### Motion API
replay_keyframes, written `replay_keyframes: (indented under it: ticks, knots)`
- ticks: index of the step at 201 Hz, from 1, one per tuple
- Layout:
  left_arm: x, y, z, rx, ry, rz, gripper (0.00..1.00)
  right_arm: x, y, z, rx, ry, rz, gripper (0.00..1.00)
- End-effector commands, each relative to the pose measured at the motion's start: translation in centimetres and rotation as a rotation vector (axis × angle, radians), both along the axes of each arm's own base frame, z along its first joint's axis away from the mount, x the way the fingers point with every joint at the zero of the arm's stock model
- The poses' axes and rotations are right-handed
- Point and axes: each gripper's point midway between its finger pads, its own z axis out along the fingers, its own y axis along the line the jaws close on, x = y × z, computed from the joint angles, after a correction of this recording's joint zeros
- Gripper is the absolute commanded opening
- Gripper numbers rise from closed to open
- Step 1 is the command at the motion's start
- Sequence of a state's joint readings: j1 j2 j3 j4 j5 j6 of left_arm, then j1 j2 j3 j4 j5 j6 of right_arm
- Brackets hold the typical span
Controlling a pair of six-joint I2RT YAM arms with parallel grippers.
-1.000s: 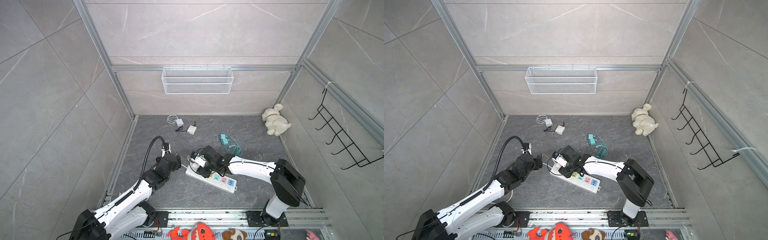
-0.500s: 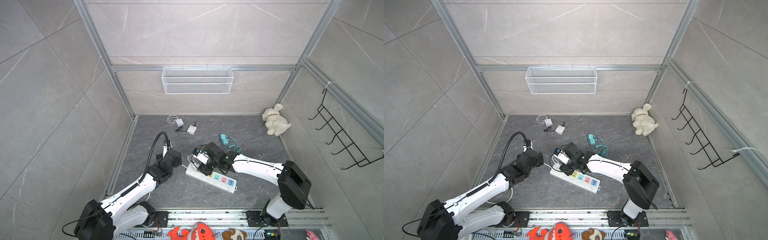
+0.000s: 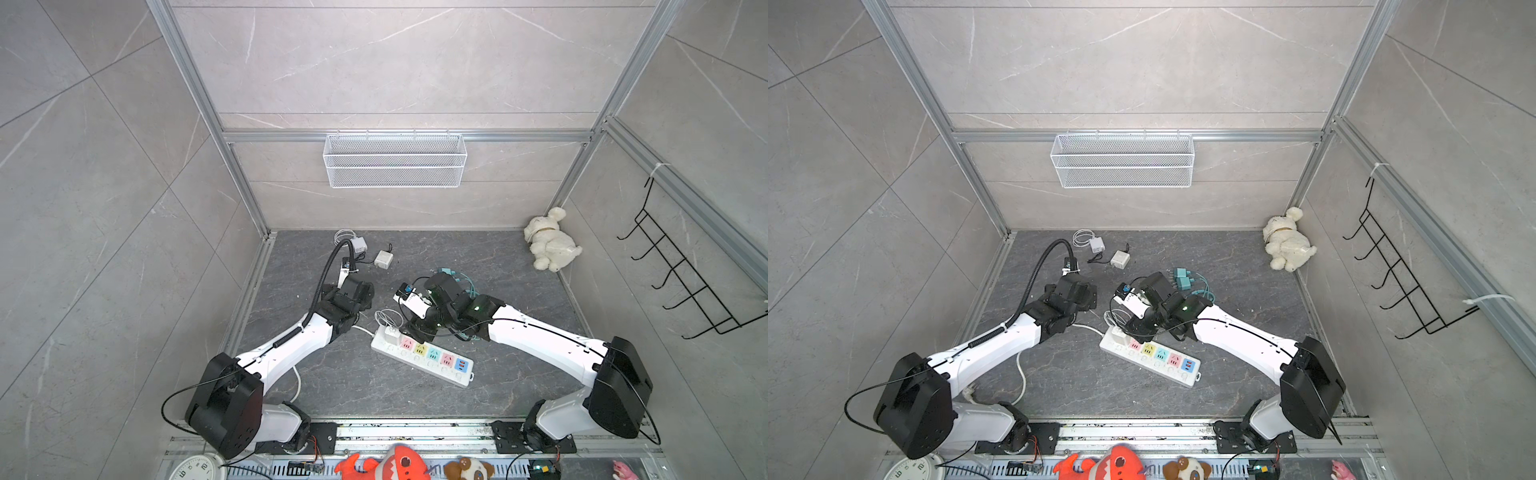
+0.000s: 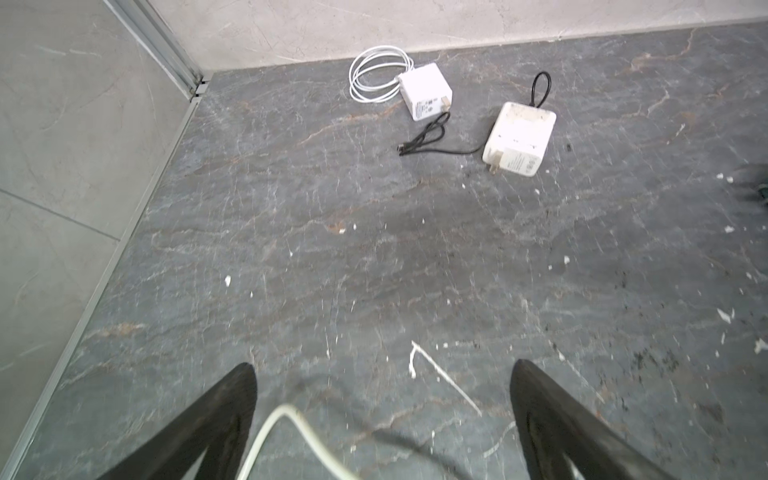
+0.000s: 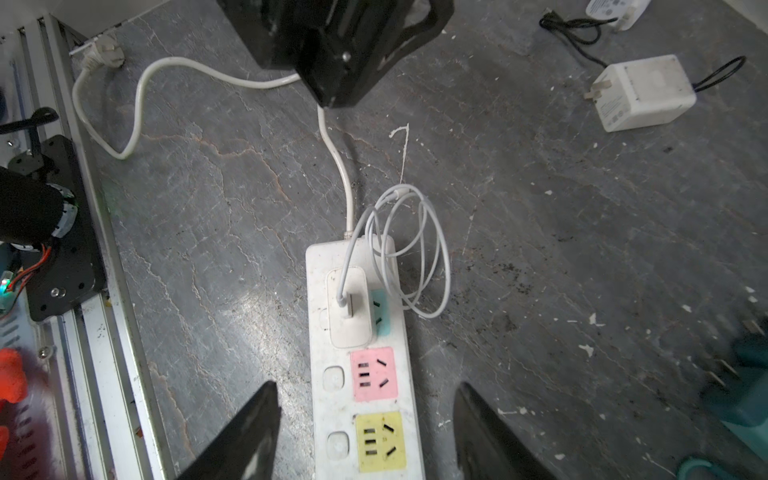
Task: Insert the plug
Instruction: 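Open the right gripper and lift off the charger while left gripper rises, then reach the left gripper to the white square charger with black cable and grasp it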
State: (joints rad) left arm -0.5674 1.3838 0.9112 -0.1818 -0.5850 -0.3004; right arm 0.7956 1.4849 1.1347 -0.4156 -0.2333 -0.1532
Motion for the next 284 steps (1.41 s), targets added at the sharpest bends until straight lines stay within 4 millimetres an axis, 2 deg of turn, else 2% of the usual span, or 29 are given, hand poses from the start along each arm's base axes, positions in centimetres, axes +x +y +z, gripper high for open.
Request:
replay_keyframes:
  ticks: [1, 29, 78, 108, 136, 203, 256, 284]
  knots:
    - [2.7, -0.7, 1.8, -0.043, -0.030, -0.045, 0.97, 0.3, -0.4, 1.9, 0.037, 0.005, 0.000, 0.68]
    - [5.2, -0.5, 1.5, -0.056, 0.007, -0.067, 0.97, 2.2, -0.8, 3.3, 0.099, -0.016, -0.035, 0.69]
    - [9.5, -0.6, -0.3, -0.063, 0.094, -0.113, 0.96, 6.2, -1.7, 5.2, 0.184, -0.051, -0.141, 0.69]
    - [11.7, -0.2, -0.8, -0.111, 0.109, -0.109, 0.96, 8.8, -2.5, 5.3, 0.197, -0.060, -0.259, 0.69]
    - [13.4, -0.1, -1.3, -0.127, 0.143, -0.099, 0.94, 10.0, -2.8, 4.9, 0.214, -0.037, -0.343, 0.69]
    - [16.2, -3.6, -2.9, -0.154, 0.214, -0.246, 0.92, 10.3, -4.3, 3.8, 0.227, 0.004, -0.439, 0.70]
    - [17.8, -6.2, -3.6, -0.161, 0.248, -0.332, 0.92, 12.3, -8.2, 1.6, 0.214, 0.086, -0.623, 0.71]
    - [18.1, -8.7, -4.5, -0.092, 0.279, -0.389, 0.92, 12.9, -9.6, 0.2, 0.218, 0.131, -0.671, 0.71]
